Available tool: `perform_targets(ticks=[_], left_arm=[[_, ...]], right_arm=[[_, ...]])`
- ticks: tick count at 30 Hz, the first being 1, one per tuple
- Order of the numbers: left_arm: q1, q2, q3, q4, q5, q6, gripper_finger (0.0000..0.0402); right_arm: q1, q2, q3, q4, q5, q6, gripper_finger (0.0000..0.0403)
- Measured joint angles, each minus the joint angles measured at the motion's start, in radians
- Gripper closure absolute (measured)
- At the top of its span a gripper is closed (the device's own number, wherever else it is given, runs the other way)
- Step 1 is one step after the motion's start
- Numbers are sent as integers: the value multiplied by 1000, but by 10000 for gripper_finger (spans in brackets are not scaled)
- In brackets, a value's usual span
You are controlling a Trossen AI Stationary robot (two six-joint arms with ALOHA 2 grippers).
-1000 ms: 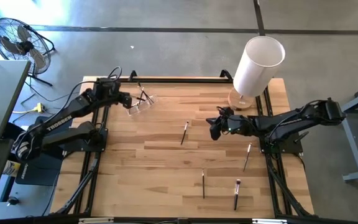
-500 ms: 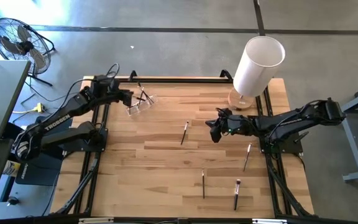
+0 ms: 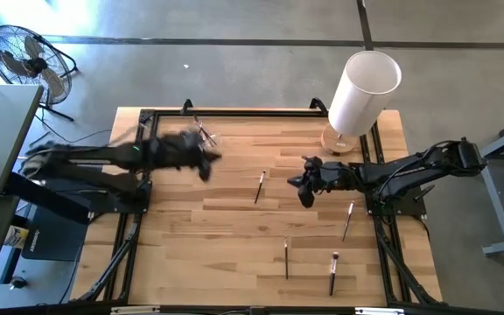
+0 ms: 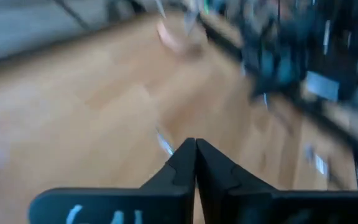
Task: Put items in baskets/containers
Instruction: Put the powder brush into the transparent organizer
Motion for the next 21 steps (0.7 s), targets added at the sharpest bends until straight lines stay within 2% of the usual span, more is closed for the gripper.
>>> perform_targets(ticks=[5, 9, 12, 14, 17, 21], left_arm=[[-190, 172, 0, 8, -9, -2, 383], [-287, 287, -1, 19, 63, -76, 390], [-340, 335, -1, 33, 60, -110, 399], [-365, 344, -1, 26, 57, -100, 399], [-376, 345, -1, 25, 93, -45, 400], [-373, 311, -1, -33, 122, 51, 401]], right_arm=[[0, 0, 0, 3, 24, 21, 400], [6, 0, 1, 11, 32, 40, 401], [58, 0, 13, -18, 50, 73, 402], [122, 0, 62, -119, 115, 82, 402], [214, 11, 180, -362, 264, 155, 402], [283, 42, 353, -717, 316, 380, 402]])
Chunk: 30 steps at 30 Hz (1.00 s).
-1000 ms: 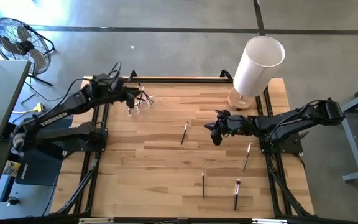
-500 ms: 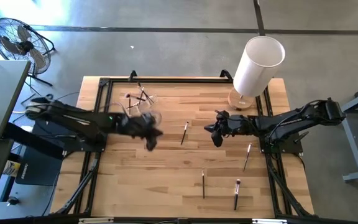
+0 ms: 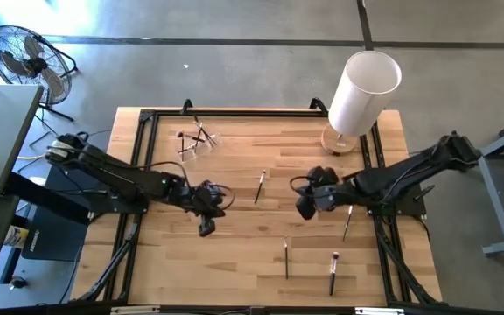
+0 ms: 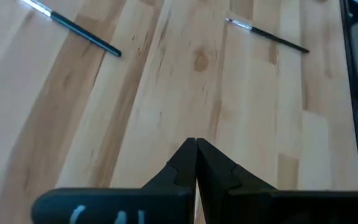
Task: Put items in baskets/containers
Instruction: Put the powder brush into the transparent organizer
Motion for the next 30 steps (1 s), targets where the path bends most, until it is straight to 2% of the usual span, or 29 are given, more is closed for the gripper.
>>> perform_targets(ticks=[6, 10, 13, 18, 24, 30], left_arm=[[0, -55, 1, -133, 5, 77, 401], [0, -86, 0, -223, -4, 107, 401], [0, -96, 0, -272, -4, 109, 401], [0, -95, 0, -310, 19, 133, 401], [0, -95, 0, -314, 22, 135, 401], [0, -95, 0, -314, 22, 145, 401]], right_arm=[[104, 123, 219, -469, -103, 424, 402], [175, 227, 295, -648, -282, 666, 403], [240, 278, 304, -646, -394, 822, 400], [331, 320, 261, -583, -485, 1002, 378], [371, 329, 160, -415, -593, 1114, 336], [380, 329, 85, -315, -641, 1178, 293]])
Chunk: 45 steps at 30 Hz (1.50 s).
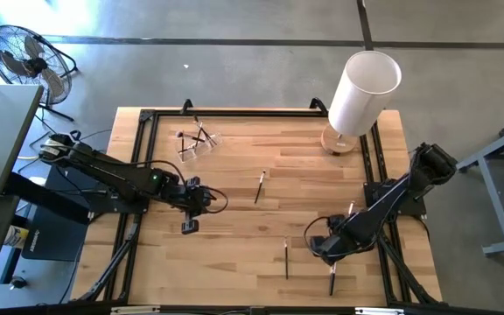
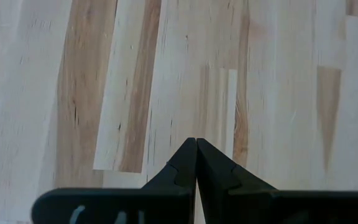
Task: Put items in baskets/containers
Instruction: Put the powder brush into the transparent organizer
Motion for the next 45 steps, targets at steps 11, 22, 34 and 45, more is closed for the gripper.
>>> perform_targets(ticks=[11, 22, 34, 45], left_arm=[[0, 0, 0, -1, 19, -10, 401], [0, 0, 0, -1, 19, -1, 401], [0, 0, 0, 0, 18, 32, 401], [1, -46, 0, -157, -29, -147, 401]], right_arm=[[0, 18, -74, 116, -66, 30, 274], [-1, 83, -105, 243, -12, -15, 357], [-175, 85, 65, 435, 676, -622, 394], [-574, 84, 232, 858, 639, -1725, 399]])
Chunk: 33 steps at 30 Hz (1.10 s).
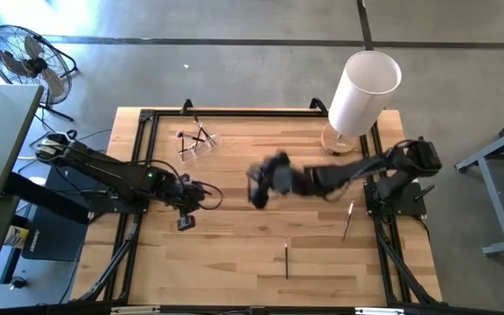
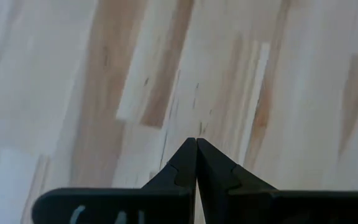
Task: Put items in baskets/containers
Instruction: Put the powder brush into the transparent organizer
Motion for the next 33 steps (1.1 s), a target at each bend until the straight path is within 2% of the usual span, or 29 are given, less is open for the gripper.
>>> perform_targets(ticks=[3, 9, 11, 16, 20, 25, 29, 33], left_arm=[[0, -39, -1, -71, -29, -58, 401], [0, -112, 0, -92, -115, -182, 401], [0, -130, 0, -98, -147, -218, 401], [0, -142, -2, -98, -191, -307, 401], [0, -142, 0, -94, -216, -391, 401], [0, -143, 0, -89, -231, -482, 401], [0, -143, 0, -84, -239, -526, 401], [0, -143, 0, -81, -243, -537, 401]], right_arm=[[-124, 5, 5, 133, -119, -171, 399], [-339, 79, 10, 439, -391, -351, 400], [-387, 132, 58, 499, -459, -410, 401], [-447, 309, 276, 474, -603, -549, 401], [-478, 462, 477, 449, -648, -589, 402], [-519, 600, 648, 308, -711, -649, 402], [-536, 663, 702, 223, -715, -670, 394], [-537, 678, 710, 209, -699, -685, 371]])
